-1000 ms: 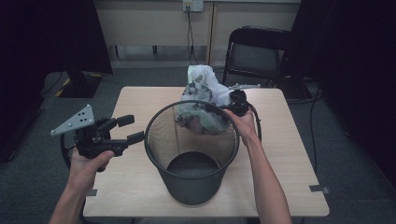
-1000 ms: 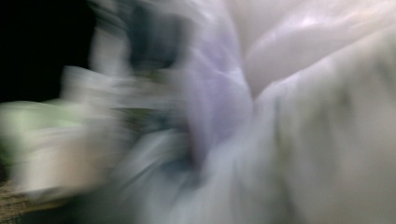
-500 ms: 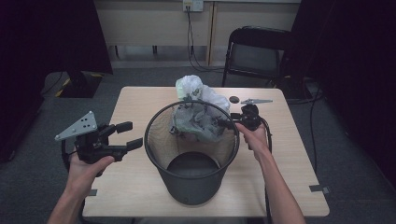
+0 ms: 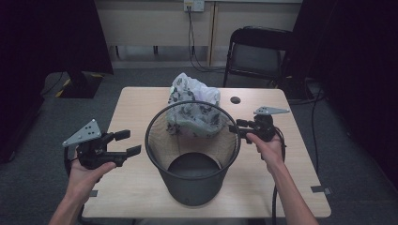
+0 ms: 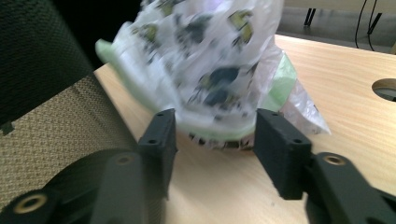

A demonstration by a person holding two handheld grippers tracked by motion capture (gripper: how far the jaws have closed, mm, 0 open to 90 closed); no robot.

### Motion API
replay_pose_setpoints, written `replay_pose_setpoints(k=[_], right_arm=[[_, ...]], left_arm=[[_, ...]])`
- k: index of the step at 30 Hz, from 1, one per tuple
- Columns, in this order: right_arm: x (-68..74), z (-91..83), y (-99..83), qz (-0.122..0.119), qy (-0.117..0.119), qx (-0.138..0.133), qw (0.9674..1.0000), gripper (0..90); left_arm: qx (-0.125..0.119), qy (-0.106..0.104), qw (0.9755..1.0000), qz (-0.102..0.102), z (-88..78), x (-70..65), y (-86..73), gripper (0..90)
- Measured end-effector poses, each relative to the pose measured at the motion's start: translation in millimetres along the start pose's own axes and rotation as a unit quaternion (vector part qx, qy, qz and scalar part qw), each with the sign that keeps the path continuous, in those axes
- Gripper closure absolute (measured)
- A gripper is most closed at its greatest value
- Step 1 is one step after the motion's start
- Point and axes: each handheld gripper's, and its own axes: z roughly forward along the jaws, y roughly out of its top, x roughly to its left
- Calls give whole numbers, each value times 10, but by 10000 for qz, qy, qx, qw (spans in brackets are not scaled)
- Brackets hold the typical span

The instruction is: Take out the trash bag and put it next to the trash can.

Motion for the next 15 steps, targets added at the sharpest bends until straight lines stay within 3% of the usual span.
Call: replay_pose_setpoints(k=[5, 10, 15], right_arm=[[102, -128, -77, 52, -26, -121, 9999, 344], [168, -203, -199, 143, -53, -68, 9999, 278], [195, -281, -338, 194, -125, 32, 9997, 215]], left_arm=[[284, 248, 9992, -128, 86, 60, -127, 246], [536, 421, 9975, -166, 191, 89, -316, 246], [712, 454, 9961, -262, 257, 117, -474, 237]])
